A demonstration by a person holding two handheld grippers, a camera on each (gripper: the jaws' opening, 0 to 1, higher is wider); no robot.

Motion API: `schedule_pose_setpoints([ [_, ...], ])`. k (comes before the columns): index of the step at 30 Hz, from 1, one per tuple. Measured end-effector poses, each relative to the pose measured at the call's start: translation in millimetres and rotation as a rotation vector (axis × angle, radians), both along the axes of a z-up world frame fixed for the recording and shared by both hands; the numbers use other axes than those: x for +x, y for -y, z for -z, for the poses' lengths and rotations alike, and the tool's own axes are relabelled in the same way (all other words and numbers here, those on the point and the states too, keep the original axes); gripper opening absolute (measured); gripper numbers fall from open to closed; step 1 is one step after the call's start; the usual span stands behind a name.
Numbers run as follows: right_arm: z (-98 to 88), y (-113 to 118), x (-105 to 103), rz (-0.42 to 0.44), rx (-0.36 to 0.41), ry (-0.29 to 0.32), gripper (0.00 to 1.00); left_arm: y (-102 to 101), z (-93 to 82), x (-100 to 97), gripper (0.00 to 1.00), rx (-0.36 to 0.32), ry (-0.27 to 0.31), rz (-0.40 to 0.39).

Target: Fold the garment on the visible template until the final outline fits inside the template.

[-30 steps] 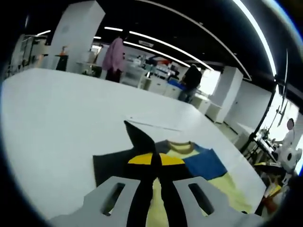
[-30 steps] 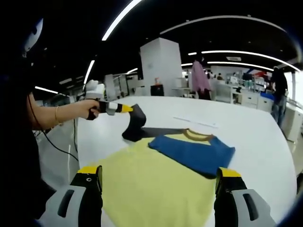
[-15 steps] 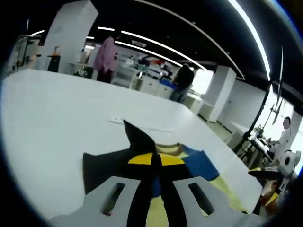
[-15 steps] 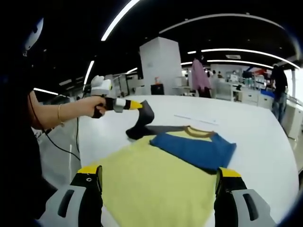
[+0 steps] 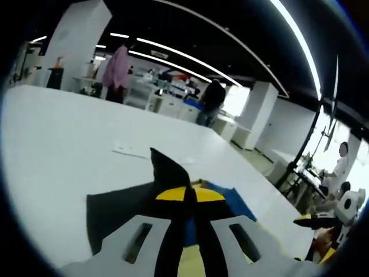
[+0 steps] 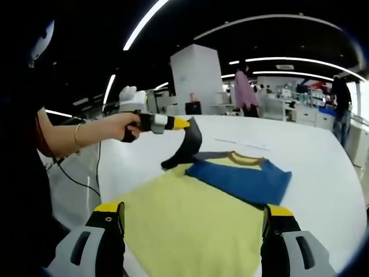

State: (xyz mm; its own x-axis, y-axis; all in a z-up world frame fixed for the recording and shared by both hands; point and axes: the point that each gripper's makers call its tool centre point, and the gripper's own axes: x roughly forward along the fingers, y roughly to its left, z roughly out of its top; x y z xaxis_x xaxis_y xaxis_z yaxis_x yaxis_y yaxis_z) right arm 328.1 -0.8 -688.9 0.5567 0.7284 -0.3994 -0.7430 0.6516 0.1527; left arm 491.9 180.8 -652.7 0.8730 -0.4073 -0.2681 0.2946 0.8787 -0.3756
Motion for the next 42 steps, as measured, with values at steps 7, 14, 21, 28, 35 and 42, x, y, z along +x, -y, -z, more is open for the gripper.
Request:
schedule_pose_setpoints([
  [7, 1.0, 2, 1, 0.011, 0.007, -0.006, 0.99, 25, -0.5, 4.5, 0.01, -0.030, -0.002, 0.030],
  [14, 2.1, 1, 2, 0.006, 0.004, -0.012, 0.99, 45, 5.7, 8.4, 0.00, -0.032, -0.007, 0.059],
  [21, 5.0, 5, 2, 0.016, -0.002, -0.021, 0.99, 60, 12.9, 16.0, 0.00, -0.023, -0.010, 0.081],
  [28, 7.4, 9, 1, 0.030, -0.002, -0.028, 0.99, 72, 18.0, 20.8, 0.00, -0.019, -0.015, 0.097],
  [35, 12.3, 12, 1, 0.040, -0.004, -0.041, 0.99, 82, 19.4, 25.5, 0.00, -0.040, -0.010, 0.097],
  [42, 16.8, 14, 2, 0.046, -0.006, -0.051, 0.99, 101, 20.9, 29.5, 0.00, -0.043, -0.005, 0.131],
])
